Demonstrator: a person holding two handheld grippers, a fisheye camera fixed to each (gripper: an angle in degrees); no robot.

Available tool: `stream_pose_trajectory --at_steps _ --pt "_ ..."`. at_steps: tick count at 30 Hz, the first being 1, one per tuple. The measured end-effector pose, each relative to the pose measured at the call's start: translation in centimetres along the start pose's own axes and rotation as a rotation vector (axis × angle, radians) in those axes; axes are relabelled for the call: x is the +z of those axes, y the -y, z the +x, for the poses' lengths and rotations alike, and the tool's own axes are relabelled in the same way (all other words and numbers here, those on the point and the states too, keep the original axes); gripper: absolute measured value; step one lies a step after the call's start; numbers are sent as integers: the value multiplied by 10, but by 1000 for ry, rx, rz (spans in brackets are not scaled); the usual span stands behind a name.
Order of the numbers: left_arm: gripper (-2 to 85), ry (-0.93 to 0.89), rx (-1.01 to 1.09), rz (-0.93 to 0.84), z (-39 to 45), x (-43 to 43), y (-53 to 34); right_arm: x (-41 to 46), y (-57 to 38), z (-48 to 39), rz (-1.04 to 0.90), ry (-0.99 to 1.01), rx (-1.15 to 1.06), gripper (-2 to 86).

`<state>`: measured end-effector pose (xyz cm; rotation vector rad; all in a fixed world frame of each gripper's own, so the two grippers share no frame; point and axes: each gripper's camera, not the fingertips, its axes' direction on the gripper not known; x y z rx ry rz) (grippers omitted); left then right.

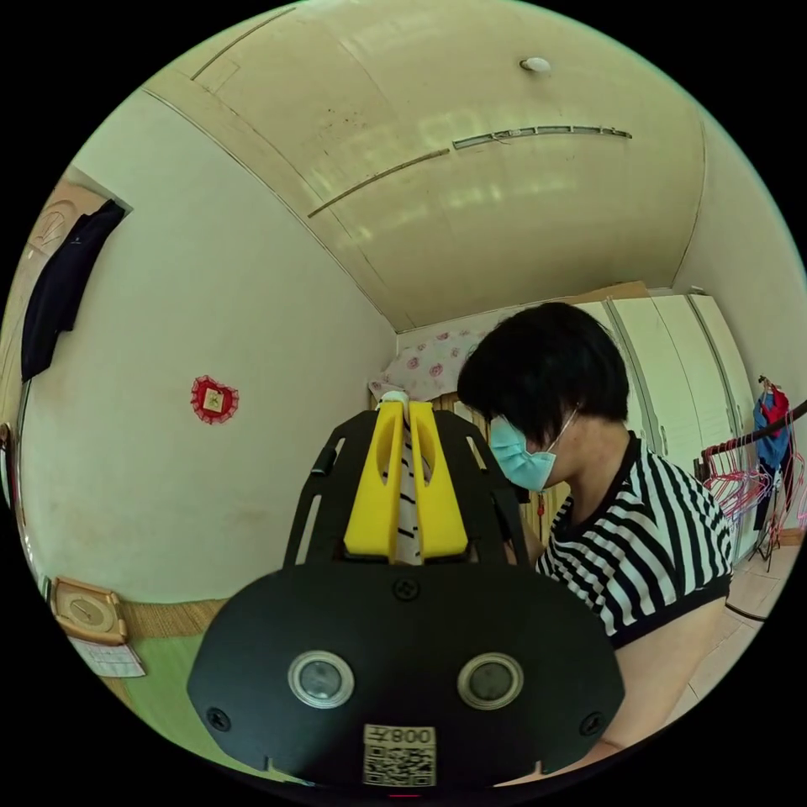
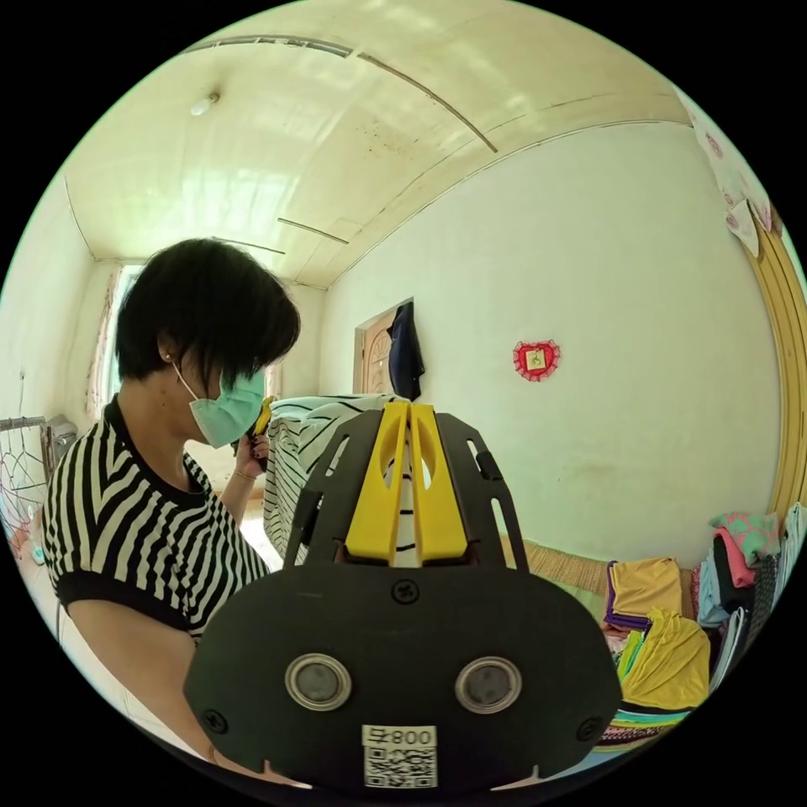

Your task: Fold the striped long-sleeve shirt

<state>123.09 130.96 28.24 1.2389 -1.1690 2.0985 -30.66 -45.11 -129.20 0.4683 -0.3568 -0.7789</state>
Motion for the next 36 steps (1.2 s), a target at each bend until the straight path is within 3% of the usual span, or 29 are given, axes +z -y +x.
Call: stream_pose_trajectory --at_steps 13,22,27,31,36 --pt "11 28 12 -10 -1 13 -57 59 -11 36 -16 1 17 1" --pt "11 117 -42 -111 -74 79 -121 158 -13 116 -81 -3 77 1" --pt "15 254 -184 -269 -190 156 -189 258 -26 205 -187 -14 171 1" --pt "24 326 -379 -387 -304 218 -272 385 -58 311 -398 -68 300 1" --pt "69 491 -737 -628 -449 280 -457 526 -152 433 -708 -173 582 1"
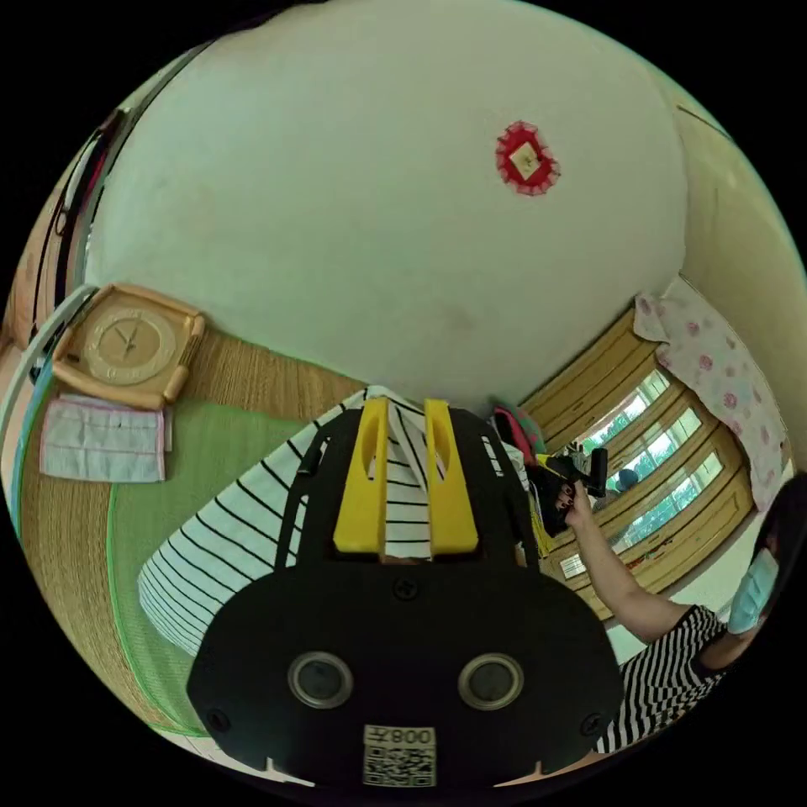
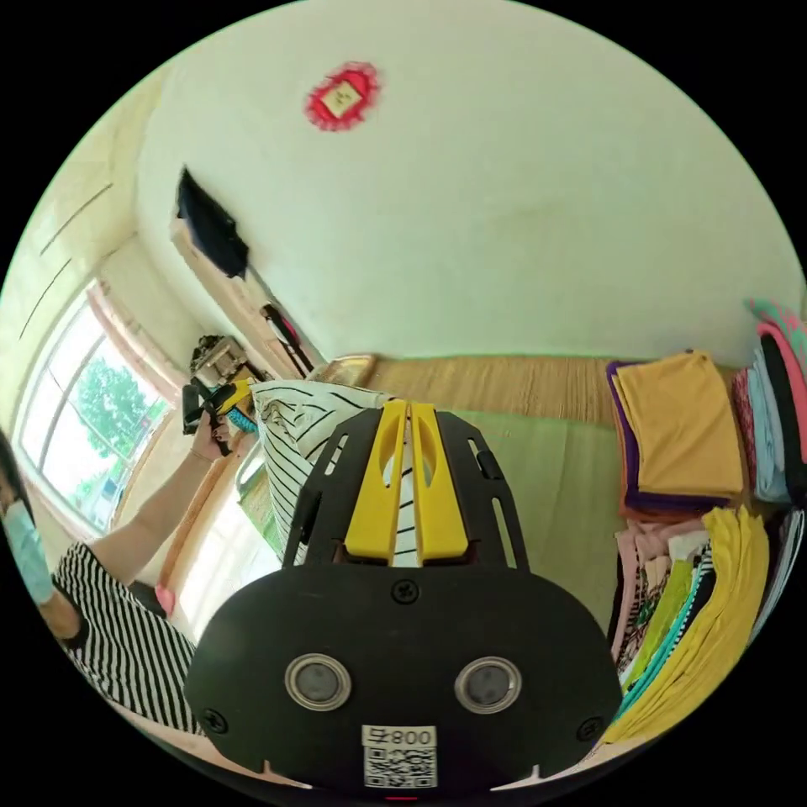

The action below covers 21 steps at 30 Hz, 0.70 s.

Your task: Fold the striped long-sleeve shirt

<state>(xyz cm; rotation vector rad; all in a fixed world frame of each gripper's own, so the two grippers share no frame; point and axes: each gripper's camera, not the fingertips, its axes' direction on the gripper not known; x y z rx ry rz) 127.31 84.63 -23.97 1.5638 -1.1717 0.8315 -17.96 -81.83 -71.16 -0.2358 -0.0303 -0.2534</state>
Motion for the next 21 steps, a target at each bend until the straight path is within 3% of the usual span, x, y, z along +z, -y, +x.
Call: stream_pose_trajectory --at_steps 2,5,9,12,16,21 --pt "83 -3 -122 -36 -43 43 -26 60 1 43 -122 -94 133 2" --pt "92 -19 -228 -78 -95 86 -87 101 -26 82 -165 -77 225 2" --pt "91 115 -334 -275 -155 121 -188 139 -74 105 -230 -70 277 3" --pt "87 150 -450 -325 -187 138 -247 178 -104 108 -313 -66 313 8" --pt "85 154 -505 -300 -199 168 -277 235 -101 92 -379 -92 303 25" --pt "89 156 -417 -357 -184 251 -268 300 -63 60 -437 -137 230 57"
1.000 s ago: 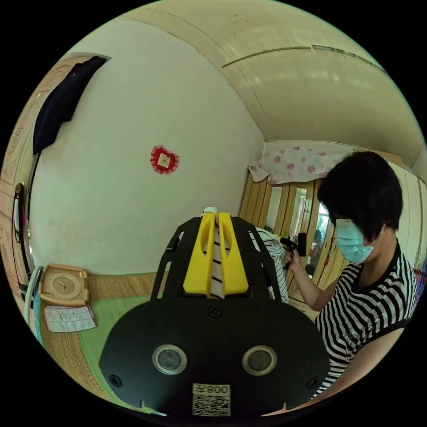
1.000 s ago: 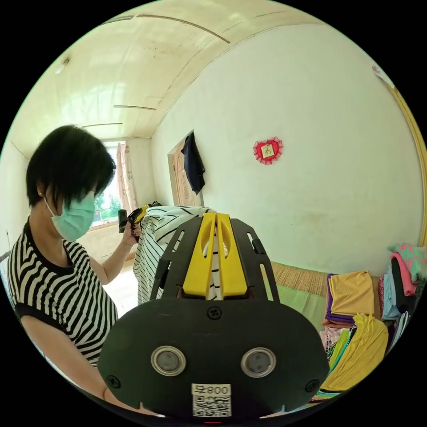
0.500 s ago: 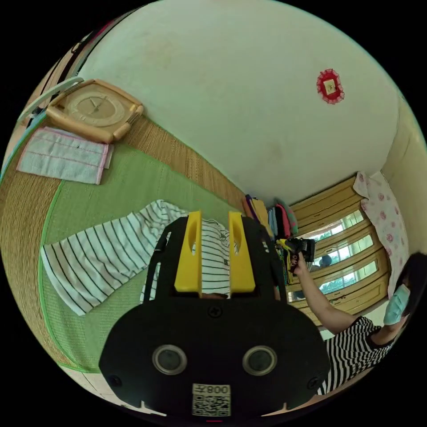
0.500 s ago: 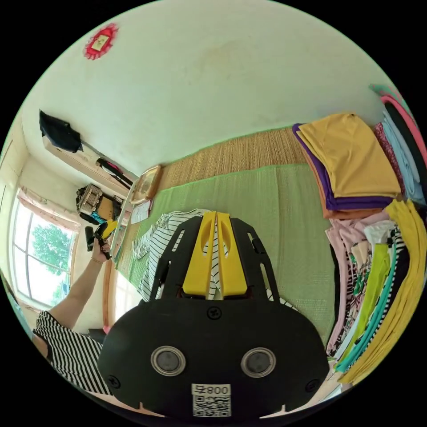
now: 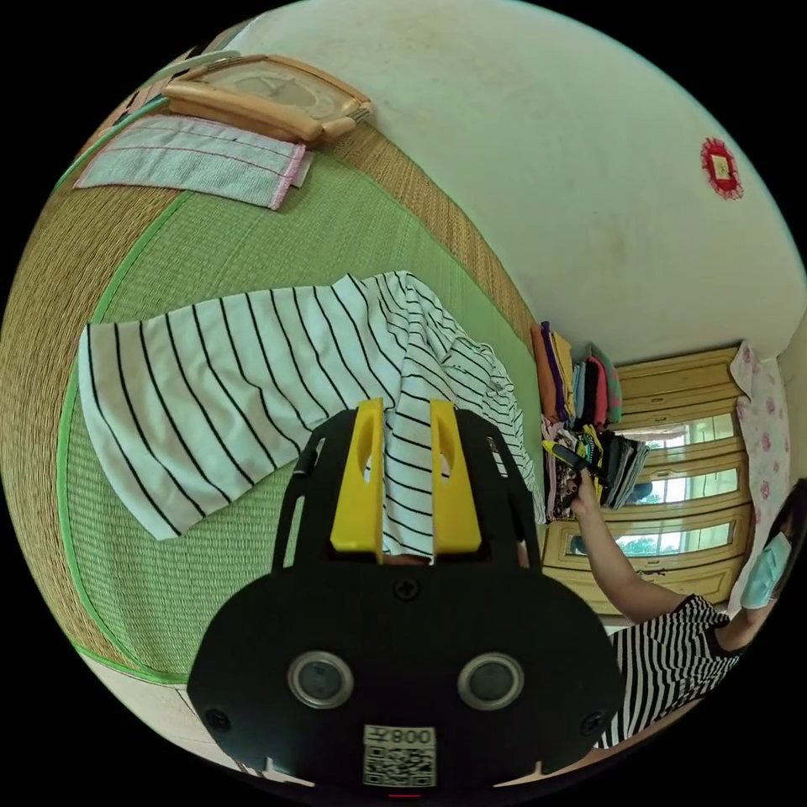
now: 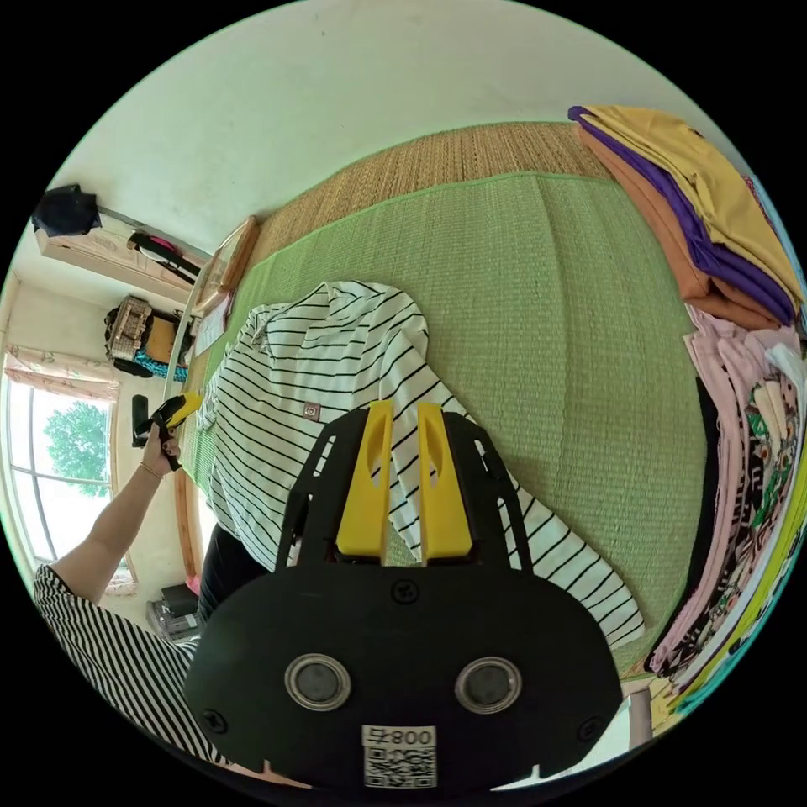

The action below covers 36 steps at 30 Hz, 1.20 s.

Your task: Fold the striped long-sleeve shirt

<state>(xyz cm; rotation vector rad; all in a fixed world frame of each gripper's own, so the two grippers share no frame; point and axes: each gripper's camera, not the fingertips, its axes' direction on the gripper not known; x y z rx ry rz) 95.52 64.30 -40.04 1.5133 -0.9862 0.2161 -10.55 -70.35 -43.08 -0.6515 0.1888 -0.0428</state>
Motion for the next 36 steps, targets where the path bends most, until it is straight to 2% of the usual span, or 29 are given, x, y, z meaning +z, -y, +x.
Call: stream_pose_trajectory --at_steps 11,21,29,36 --pt "93 61 122 -67 68 145 66 67 89 -108 -57 -215 -183 65" --pt "72 226 240 -212 121 279 78 90 100 -149 -6 -260 -232 61" --pt "15 215 184 -153 125 309 59 116 118 -176 -19 -269 -235 52" --pt "7 74 166 -52 134 300 34 115 123 -186 -16 -263 -215 8"
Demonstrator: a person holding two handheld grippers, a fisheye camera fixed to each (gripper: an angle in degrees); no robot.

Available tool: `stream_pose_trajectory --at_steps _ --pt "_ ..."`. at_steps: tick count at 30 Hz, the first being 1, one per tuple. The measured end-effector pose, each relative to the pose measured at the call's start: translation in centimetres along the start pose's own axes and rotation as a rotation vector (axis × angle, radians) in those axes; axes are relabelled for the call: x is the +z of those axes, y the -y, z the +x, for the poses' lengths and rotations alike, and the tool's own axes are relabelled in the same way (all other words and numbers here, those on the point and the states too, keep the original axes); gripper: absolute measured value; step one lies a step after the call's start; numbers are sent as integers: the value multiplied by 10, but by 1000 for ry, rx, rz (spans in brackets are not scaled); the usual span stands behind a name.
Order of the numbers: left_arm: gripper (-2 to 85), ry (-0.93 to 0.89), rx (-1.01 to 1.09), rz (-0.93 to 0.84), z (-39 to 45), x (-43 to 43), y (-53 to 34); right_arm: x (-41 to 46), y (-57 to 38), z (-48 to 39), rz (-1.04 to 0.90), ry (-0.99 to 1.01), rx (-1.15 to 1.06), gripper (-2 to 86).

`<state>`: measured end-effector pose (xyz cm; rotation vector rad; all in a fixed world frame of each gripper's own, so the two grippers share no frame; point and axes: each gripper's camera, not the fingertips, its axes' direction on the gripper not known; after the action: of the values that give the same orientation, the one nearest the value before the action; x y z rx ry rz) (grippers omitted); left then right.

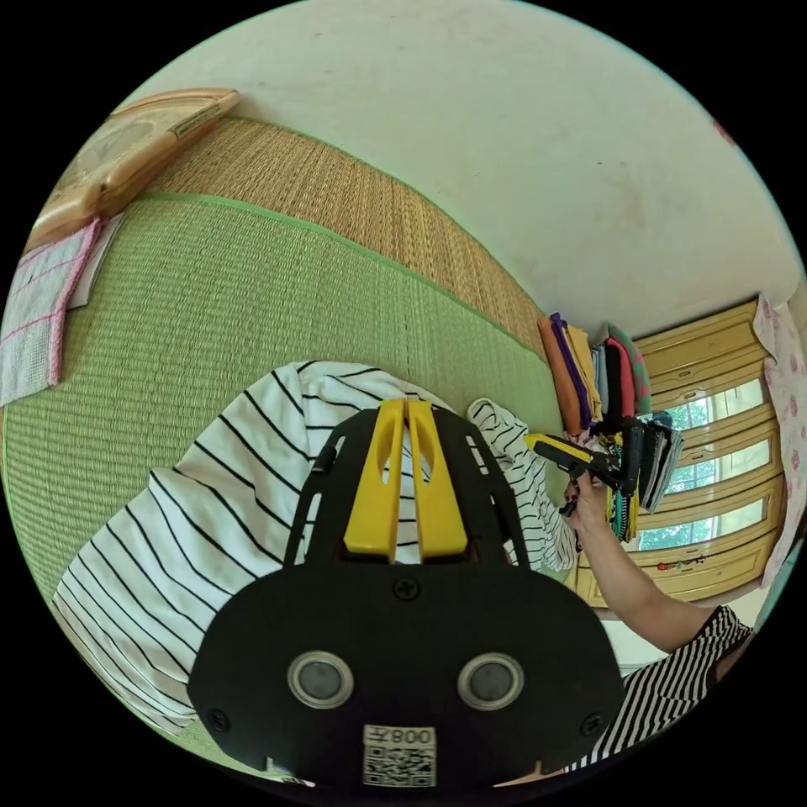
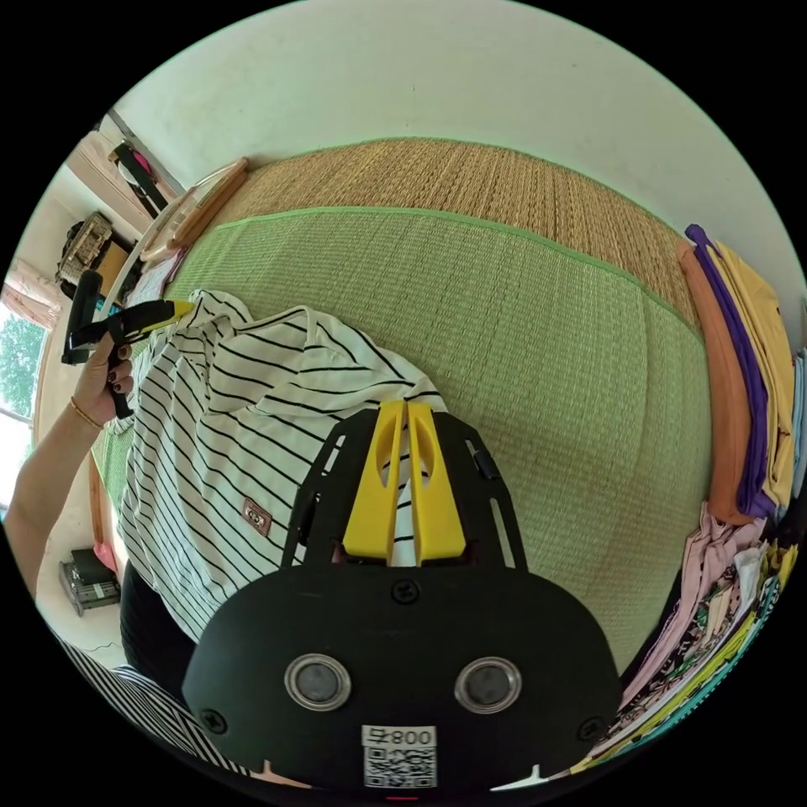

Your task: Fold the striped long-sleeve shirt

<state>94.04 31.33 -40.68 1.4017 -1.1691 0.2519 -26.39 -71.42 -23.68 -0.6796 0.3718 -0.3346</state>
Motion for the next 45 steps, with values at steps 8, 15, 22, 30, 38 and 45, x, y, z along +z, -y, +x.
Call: stream_pose_trajectory --at_steps 8,15,22,30,38,45 --pt "9 -7 39 122 34 -23 17 -54 17 18 124 99 68 2" --pt "52 19 -5 36 38 13 25 -29 33 15 -5 153 63 10" --pt "75 114 92 13 34 -29 -43 -65 -29 18 74 146 53 55" --pt "20 394 5 -70 13 -44 -117 -39 -85 0 3 15 97 20" --pt "1 531 -11 -77 29 -46 -81 -38 -46 -3 -25 -57 99 4" --pt "-1 603 -23 -56 41 -41 -39 -32 3 -7 -46 -121 86 2"
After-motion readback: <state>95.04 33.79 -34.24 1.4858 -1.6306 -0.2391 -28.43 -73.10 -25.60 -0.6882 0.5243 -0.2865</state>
